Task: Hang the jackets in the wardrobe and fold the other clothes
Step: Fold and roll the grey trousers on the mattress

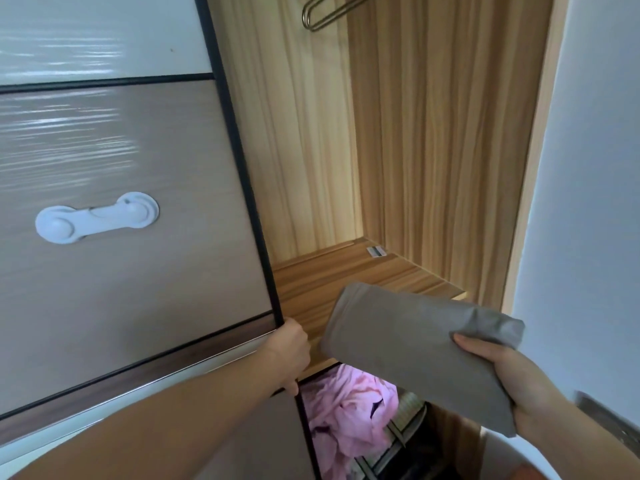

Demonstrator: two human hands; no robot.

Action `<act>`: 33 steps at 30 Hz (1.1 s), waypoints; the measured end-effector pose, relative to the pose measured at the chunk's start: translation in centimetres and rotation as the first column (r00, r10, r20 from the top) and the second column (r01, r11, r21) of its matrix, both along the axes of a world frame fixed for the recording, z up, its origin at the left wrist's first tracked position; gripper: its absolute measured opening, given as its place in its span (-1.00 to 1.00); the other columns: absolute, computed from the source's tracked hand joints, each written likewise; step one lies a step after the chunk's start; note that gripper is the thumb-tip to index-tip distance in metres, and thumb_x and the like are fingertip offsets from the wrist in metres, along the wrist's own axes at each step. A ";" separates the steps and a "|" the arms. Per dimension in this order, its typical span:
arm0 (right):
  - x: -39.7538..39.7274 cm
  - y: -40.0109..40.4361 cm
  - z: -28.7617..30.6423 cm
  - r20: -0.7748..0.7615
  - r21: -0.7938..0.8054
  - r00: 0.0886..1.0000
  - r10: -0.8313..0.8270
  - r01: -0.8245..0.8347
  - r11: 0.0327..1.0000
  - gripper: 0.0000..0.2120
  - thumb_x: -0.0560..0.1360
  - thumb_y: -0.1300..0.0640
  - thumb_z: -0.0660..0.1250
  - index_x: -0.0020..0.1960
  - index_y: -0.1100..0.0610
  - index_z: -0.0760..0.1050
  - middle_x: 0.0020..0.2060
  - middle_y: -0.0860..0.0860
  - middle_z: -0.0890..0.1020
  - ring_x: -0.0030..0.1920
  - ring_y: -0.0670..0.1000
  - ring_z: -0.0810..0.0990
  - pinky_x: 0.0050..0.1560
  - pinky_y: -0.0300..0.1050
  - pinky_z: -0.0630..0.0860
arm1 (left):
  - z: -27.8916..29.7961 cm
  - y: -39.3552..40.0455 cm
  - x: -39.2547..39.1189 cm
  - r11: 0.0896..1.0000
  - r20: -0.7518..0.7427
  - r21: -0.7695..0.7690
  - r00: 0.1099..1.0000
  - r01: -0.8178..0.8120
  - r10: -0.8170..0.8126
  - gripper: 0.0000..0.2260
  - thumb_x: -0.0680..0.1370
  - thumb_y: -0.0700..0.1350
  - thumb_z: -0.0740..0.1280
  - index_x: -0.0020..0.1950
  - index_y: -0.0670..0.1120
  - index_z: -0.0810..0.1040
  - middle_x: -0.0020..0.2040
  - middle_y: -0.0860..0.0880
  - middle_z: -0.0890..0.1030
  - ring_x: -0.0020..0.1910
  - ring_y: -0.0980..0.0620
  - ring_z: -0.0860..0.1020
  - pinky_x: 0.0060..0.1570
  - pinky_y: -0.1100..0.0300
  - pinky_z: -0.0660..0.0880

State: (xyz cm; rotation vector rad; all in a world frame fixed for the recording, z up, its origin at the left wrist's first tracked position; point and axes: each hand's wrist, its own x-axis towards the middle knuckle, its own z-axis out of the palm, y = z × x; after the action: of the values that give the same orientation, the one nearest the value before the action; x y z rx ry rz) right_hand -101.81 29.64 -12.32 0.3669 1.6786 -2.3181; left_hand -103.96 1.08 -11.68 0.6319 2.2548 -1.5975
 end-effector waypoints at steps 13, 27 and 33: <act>2.9 -3.2 2.1 -0.056 0.063 0.998 0.030 -0.027 0.998 -0.46 0.12 0.10 0.55 0.09 0.17 0.60 -0.13 0.27 0.70 -0.09 0.31 0.67 -0.04 0.29 0.58 | 1.3 -6.5 7.7 0.938 -0.067 0.257 0.964 -0.232 0.257 -0.33 0.58 0.34 0.03 0.19 -0.21 0.56 0.16 -0.19 0.60 0.12 -0.14 0.55 0.24 -0.09 0.27; 4.8 -4.5 4.1 -0.005 0.185 0.946 0.325 -0.319 0.930 -0.51 0.25 0.10 0.59 0.13 0.21 0.59 -0.03 0.27 0.69 -0.15 0.24 0.71 0.03 0.09 0.54 | -2.1 -4.5 10.1 -0.960 0.791 -0.209 0.544 -0.189 -0.279 -0.45 0.27 0.12 0.53 0.16 -0.14 0.63 0.04 -0.19 0.69 -0.11 -0.09 0.70 -0.14 0.08 0.61; -1.5 -4.9 1.9 0.082 0.280 0.959 0.272 -0.284 0.917 -0.41 0.33 -0.25 0.40 0.16 0.16 0.59 -0.03 0.24 0.69 -0.07 0.22 0.70 0.04 0.05 0.55 | -5.8 -3.7 5.3 -0.988 0.774 -0.154 0.618 -0.031 -0.140 -0.45 0.26 -0.03 0.62 0.20 -0.14 0.61 0.05 -0.20 0.69 0.06 -0.20 0.66 0.11 -0.09 0.57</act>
State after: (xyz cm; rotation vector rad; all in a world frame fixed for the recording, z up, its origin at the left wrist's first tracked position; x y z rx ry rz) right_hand -103.32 24.75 -10.46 0.2113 1.9142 -1.8550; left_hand -98.67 -2.59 -17.46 0.6325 -1.7753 -2.6921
